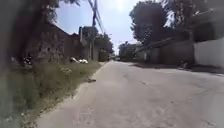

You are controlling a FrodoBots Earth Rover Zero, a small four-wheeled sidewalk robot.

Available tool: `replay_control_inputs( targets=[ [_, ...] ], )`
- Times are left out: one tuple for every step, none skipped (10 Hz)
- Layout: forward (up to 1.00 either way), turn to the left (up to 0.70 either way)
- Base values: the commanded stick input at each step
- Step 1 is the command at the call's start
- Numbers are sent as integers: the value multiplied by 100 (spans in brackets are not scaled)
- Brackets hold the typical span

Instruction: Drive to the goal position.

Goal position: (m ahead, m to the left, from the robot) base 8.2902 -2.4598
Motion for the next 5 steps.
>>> replay_control_inputs(
  targets=[
    [100,2],
    [100,2],
    [100,2],
    [100,2],
    [100,0]
  ],
)
